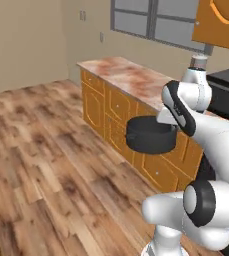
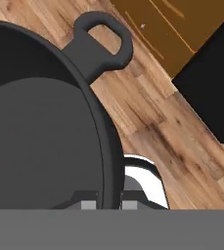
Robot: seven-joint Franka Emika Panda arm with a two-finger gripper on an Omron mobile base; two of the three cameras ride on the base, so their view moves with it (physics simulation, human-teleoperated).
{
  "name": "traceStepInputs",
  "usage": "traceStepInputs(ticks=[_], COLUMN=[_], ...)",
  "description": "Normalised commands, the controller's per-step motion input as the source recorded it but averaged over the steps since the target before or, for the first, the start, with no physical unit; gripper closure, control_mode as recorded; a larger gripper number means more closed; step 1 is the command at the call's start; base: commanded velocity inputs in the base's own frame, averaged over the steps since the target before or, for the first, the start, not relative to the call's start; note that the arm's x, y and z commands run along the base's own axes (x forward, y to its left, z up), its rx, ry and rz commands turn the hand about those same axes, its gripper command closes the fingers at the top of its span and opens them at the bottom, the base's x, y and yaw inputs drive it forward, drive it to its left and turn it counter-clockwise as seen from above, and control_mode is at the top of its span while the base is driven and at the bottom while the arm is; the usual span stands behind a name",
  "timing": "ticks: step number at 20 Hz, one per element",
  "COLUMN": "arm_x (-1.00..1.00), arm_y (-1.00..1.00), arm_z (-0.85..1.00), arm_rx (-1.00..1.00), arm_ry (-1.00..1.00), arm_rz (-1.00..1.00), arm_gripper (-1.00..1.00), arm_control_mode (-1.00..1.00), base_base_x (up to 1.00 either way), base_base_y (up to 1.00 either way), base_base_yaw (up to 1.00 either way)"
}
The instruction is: Pick the jar and pot and place them in the sink. Then turn on the water.
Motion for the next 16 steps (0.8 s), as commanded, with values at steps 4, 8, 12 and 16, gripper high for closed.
traceStepInputs(ticks=[4,8,12,16], arm_x=[0.0,0.0,0.0,0.0], arm_y=[0.0,0.0,0.0,0.0], arm_z=[0.0,0.0,0.0,0.0], arm_rx=[0.0,0.0,0.0,0.0], arm_ry=[0.0,0.0,0.0,0.0], arm_rz=[0.0,0.0,0.0,0.0], arm_gripper=[1.0,1.0,1.0,1.0], arm_control_mode=[1.0,1.0,1.0,1.0], base_base_x=[0.0,0.0,0.0,0.06], base_base_y=[0.0,0.0,0.0,-0.3], base_base_yaw=[-1.0,-1.0,-1.0,-0.83])
